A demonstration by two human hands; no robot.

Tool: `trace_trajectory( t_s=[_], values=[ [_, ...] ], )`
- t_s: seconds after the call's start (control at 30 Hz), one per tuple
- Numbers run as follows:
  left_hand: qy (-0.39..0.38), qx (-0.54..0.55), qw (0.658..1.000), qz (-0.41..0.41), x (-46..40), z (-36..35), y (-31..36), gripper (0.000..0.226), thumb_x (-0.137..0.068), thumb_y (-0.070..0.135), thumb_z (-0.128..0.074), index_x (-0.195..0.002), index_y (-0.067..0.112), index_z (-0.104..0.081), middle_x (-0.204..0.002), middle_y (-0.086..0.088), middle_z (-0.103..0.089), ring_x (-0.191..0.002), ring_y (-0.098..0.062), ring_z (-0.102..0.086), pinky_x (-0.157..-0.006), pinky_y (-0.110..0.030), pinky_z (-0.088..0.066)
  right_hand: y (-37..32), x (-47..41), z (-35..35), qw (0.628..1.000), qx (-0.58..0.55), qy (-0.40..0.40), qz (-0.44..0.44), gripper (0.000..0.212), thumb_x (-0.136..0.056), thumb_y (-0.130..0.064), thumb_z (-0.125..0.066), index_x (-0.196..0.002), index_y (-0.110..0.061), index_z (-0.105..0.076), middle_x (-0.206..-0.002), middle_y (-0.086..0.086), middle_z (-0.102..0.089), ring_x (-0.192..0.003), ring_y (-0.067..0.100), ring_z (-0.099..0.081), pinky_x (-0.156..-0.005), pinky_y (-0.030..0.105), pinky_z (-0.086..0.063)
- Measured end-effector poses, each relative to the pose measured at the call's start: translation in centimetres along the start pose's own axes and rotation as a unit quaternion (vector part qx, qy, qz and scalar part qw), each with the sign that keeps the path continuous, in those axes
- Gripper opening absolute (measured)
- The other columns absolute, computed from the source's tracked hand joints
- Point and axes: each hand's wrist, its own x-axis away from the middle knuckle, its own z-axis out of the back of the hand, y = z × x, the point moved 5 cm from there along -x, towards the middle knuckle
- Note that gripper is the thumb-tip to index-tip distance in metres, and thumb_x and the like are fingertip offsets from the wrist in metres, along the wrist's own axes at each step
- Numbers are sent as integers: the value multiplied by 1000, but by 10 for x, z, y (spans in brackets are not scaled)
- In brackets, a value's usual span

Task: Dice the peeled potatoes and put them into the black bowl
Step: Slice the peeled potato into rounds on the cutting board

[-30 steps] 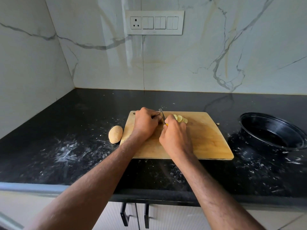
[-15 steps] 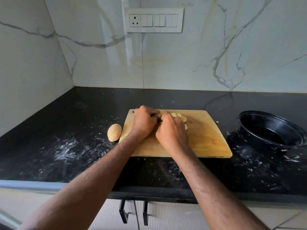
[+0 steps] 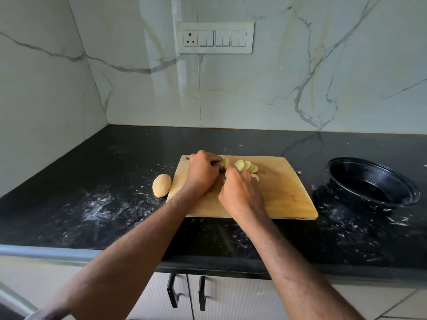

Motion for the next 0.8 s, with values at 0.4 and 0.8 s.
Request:
trace_trajectory(
  t_s=[0.4,0.8],
  values=[
    [-35,-15,999,-36,2,-5,7,14,-89,5,-71,-99,8,-80,-100,-4,-77,-92,-14,-66,-89,-25,-52,44,20,38,997,-4,72,29,7,-94,-21,-59,-98,-19,-65,-82,0,-61,-77,22,-54,-63,29,-35],
    [-57,-27,998,-15,6,-8,12,47,-71,38,-90,-106,10,-77,-89,2,-74,-84,-15,-68,-83,-30,-58,81,4,45,983,-67,170,32,8,-86,-24,-68,-87,-22,-60,-70,-3,-65,-57,20,-54,-51,38,-47]
  ],
)
